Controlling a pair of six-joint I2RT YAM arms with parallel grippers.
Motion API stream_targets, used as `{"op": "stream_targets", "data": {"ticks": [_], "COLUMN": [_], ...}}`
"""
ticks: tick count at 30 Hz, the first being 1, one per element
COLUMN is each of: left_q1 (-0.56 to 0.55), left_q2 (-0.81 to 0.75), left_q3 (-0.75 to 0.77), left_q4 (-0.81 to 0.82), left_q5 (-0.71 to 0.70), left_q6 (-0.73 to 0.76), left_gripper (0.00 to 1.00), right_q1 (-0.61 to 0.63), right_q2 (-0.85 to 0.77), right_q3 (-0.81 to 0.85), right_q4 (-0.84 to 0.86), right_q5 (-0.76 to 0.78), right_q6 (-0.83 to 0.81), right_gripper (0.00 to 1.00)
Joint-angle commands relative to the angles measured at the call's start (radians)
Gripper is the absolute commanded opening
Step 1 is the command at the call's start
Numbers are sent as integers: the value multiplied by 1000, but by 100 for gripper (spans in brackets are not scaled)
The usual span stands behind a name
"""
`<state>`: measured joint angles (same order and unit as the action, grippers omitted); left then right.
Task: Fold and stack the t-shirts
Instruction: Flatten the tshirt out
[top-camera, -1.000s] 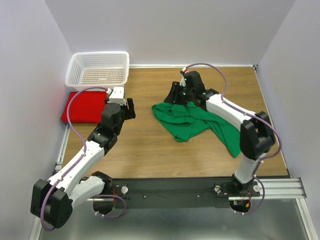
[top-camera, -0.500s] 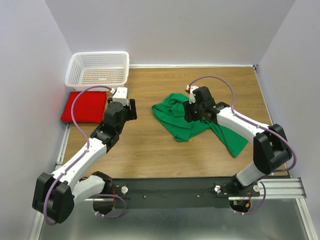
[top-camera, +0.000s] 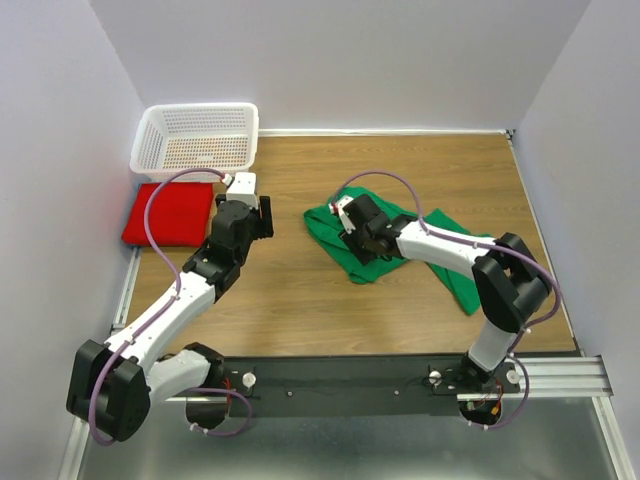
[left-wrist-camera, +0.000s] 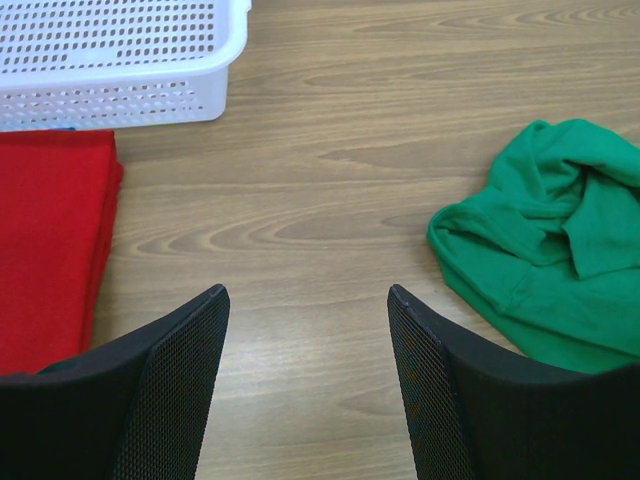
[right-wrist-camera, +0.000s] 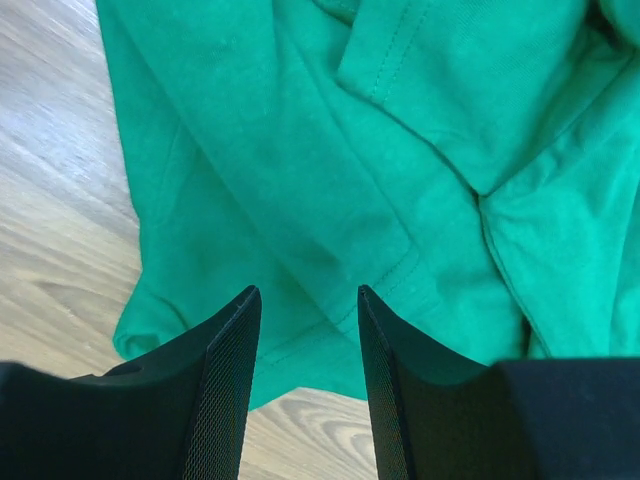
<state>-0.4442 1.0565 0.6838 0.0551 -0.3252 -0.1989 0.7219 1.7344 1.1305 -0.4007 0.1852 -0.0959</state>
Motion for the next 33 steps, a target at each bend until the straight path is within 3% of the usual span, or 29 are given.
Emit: {"op": "stream_targets", "data": {"ticks": [1,16,26,32,33], "left_q1": [4,32,38,42,45], "left_q2": [31,31,30,25,23], "left_q3": [46,57,54,54,54], "left_q4": [-54,-93,-92,-90,-90], "left_q5": [-99,-150,-146,-140,-140], "left_q6": [-10,-54,-54,-56,-56], "left_gripper": [72,72,72,72,72], "right_q1": [27,103,105,105,108], "right_q2": [51,146,136,105,100], "right_q3": [51,81,112,126,126], "right_q4": [-36,-66,-64,-66,-66], "right_q5": [125,233,321,278,267], "right_q6": [-53,-99,-84,-71,-65], "right_gripper": [51,51,40,13,2]}}
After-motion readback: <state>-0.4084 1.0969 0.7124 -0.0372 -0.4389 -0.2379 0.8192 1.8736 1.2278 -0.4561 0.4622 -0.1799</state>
